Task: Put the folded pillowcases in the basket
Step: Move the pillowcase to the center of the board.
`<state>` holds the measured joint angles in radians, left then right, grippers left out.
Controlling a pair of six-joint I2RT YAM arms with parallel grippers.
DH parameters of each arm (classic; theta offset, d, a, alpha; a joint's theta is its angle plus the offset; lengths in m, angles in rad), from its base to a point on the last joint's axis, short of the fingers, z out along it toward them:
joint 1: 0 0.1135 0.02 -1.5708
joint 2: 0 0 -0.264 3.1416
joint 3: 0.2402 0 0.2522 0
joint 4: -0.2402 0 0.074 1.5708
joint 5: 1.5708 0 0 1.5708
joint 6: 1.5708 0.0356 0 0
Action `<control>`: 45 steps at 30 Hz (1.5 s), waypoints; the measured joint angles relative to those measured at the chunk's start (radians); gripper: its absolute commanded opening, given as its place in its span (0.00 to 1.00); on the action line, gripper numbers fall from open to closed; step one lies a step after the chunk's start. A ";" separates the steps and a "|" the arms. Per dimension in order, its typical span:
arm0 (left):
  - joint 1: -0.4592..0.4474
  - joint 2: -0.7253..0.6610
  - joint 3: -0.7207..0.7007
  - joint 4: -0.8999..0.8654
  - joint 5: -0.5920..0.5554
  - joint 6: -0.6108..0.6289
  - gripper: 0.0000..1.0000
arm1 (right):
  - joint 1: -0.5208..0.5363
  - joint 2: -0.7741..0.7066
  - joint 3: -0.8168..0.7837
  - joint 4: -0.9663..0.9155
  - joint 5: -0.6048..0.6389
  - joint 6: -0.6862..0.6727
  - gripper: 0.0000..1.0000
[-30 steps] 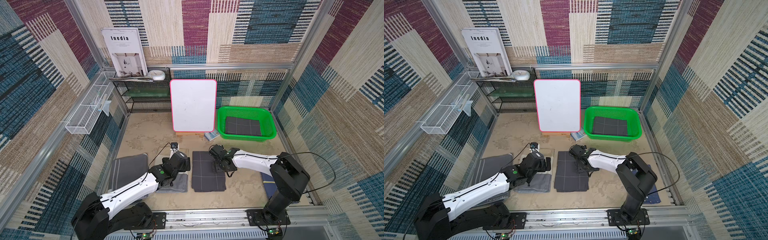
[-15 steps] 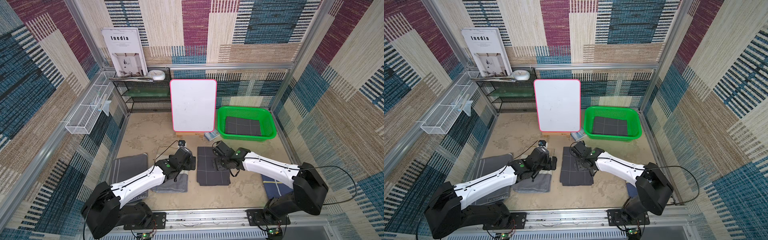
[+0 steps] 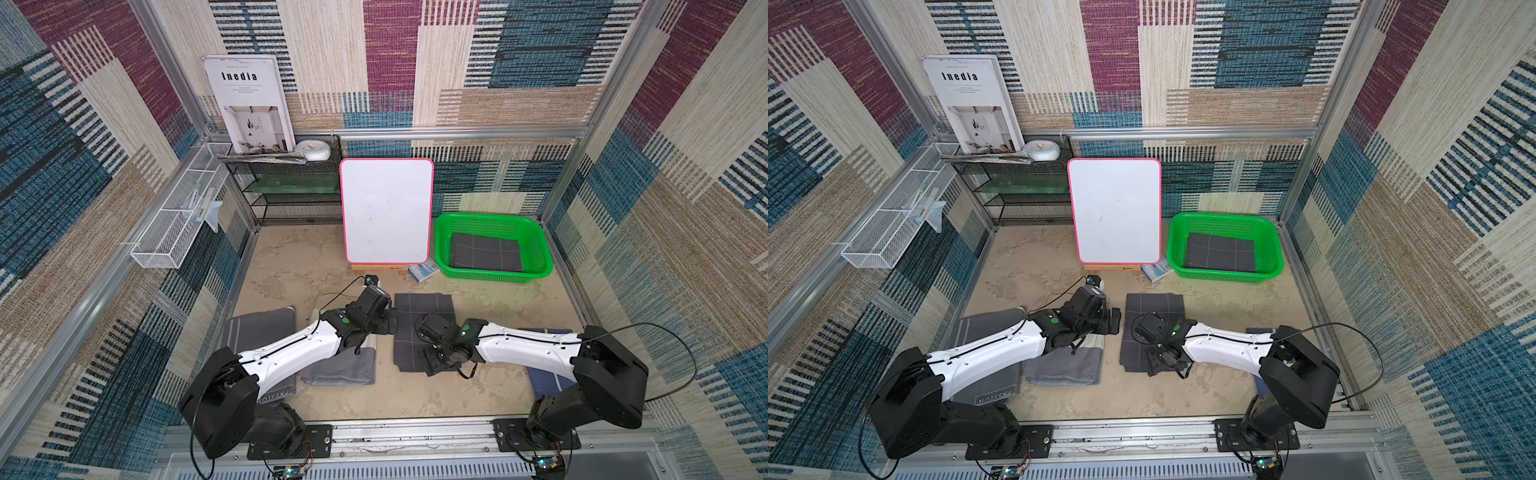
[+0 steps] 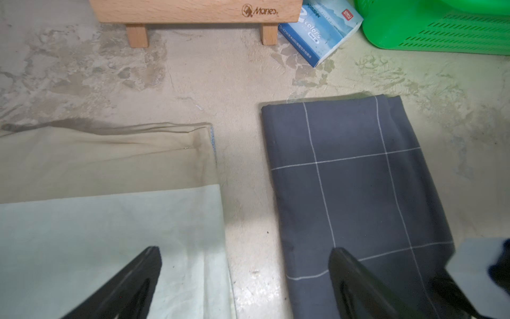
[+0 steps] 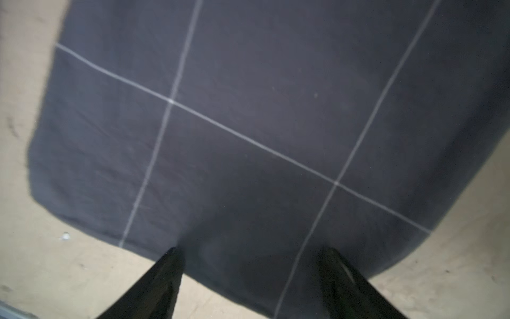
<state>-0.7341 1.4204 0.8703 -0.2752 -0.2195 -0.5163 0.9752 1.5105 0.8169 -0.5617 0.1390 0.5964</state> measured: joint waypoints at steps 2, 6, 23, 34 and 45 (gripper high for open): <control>0.002 0.031 0.019 0.001 0.032 0.001 0.99 | -0.016 -0.015 -0.024 -0.032 0.027 0.031 0.82; 0.002 0.074 0.059 -0.003 0.089 0.009 0.99 | -0.116 -0.041 -0.045 -0.078 0.056 0.100 0.80; -0.010 0.112 0.140 0.006 0.176 0.040 0.96 | -0.285 -0.176 0.000 0.045 0.166 0.077 0.83; -0.003 -0.093 -0.032 0.031 0.033 0.016 0.99 | -0.479 0.164 0.226 0.107 0.204 -0.019 0.84; 0.035 -0.186 -0.117 0.044 -0.022 0.007 0.99 | -0.356 0.331 0.301 0.176 0.113 -0.120 0.82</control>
<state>-0.6991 1.2343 0.7536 -0.2314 -0.2413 -0.5095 0.6189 1.8416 1.1183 -0.3859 0.2520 0.4763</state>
